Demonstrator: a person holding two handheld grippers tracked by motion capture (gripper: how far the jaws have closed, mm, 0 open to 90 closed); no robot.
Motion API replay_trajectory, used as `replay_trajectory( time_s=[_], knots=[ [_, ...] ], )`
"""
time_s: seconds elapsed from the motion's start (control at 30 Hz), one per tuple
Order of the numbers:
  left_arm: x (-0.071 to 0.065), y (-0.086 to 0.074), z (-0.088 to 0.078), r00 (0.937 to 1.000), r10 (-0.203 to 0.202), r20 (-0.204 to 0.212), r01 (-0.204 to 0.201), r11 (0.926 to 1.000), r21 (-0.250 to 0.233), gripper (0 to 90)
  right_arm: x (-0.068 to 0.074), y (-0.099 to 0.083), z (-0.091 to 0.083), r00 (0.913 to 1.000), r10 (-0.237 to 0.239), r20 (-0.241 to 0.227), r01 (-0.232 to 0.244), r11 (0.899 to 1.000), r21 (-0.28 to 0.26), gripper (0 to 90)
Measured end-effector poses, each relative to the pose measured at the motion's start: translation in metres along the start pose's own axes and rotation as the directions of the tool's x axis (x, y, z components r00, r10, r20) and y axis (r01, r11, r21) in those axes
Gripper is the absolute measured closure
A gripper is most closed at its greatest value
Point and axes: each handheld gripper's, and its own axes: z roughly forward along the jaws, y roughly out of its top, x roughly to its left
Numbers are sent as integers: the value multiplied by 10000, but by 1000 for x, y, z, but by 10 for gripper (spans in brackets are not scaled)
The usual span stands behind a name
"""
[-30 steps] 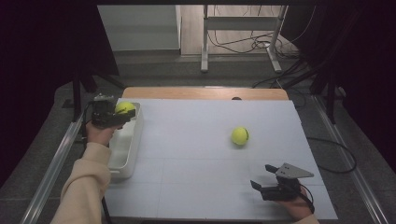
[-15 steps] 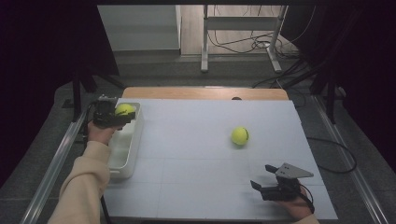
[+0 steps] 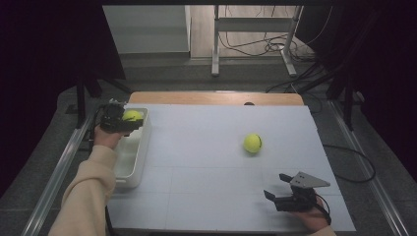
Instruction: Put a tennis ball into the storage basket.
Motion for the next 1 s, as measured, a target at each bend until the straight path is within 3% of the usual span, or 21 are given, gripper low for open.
replay_trajectory(
  time_s=[0.7, 0.87, 1.0],
  knots=[
    [0, 0, 3, 9999, 62, -87, -61, 9999, 127, 255, 0, 0, 1, 10000, -22, -15, 22, 10000, 35, 138],
    [-3, 1, -4, 9998, 128, -131, -133, 9990, -421, 162, 0, 0, 1, 10000, 1, -5, -1, 10000, 33, 138],
    [-5, 1, -9, 9999, 128, -116, -134, 9983, -570, 151, 0, 0, 1, 10000, -19, -9, 19, 10000, 21, 138]
  ],
)
